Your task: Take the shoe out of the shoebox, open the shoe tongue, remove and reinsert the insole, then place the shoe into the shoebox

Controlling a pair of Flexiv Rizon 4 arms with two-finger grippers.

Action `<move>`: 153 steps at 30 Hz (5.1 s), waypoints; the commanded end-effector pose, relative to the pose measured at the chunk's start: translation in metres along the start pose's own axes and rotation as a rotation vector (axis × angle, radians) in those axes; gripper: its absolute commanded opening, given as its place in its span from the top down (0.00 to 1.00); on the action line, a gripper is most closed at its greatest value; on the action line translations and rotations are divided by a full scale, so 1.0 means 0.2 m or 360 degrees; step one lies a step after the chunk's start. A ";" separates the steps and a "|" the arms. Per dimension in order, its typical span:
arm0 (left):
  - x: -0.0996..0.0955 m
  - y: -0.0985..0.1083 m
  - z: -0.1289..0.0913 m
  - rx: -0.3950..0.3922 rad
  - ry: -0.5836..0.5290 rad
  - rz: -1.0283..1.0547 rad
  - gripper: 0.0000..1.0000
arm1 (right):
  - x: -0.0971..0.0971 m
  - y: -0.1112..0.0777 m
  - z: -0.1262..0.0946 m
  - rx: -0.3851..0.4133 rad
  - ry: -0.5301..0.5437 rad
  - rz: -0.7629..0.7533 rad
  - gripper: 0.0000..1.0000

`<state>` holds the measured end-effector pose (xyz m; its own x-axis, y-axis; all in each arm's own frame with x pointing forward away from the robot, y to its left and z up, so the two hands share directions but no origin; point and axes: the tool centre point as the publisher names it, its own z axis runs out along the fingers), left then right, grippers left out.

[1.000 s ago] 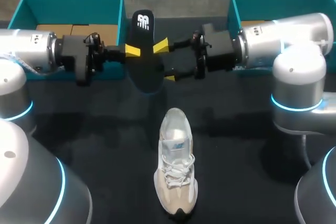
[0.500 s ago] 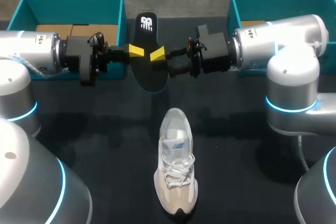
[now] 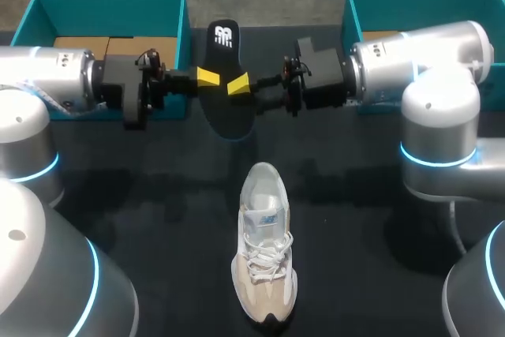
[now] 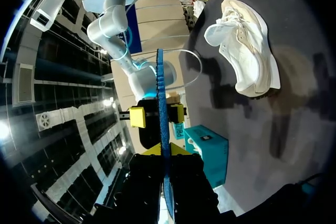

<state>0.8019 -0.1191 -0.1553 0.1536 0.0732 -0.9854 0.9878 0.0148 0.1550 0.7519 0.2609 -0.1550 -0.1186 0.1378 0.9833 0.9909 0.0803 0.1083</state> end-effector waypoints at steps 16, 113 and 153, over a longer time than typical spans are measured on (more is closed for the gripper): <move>0.00 -0.01 0.04 0.0008 -0.0002 0.0015 1.00 | -0.01 0.00 -0.03 -0.0004 0.0001 -0.0003 0.76; 0.11 -0.25 -0.39 -0.0390 0.0860 -0.1033 0.00 | -0.24 -0.06 -0.20 -0.0049 -0.0060 -0.0552 1.00; 0.23 -0.26 -0.35 -0.0622 0.1150 -0.1661 0.00 | -0.37 -0.07 -0.32 -0.0069 -0.0020 -0.0799 1.00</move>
<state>0.7492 -0.0408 -0.1999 -0.8204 0.3451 -0.4560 0.5591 0.6516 -0.5127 0.7538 0.1853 -0.2147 -0.5821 0.1052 0.8063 0.8126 0.1104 0.5723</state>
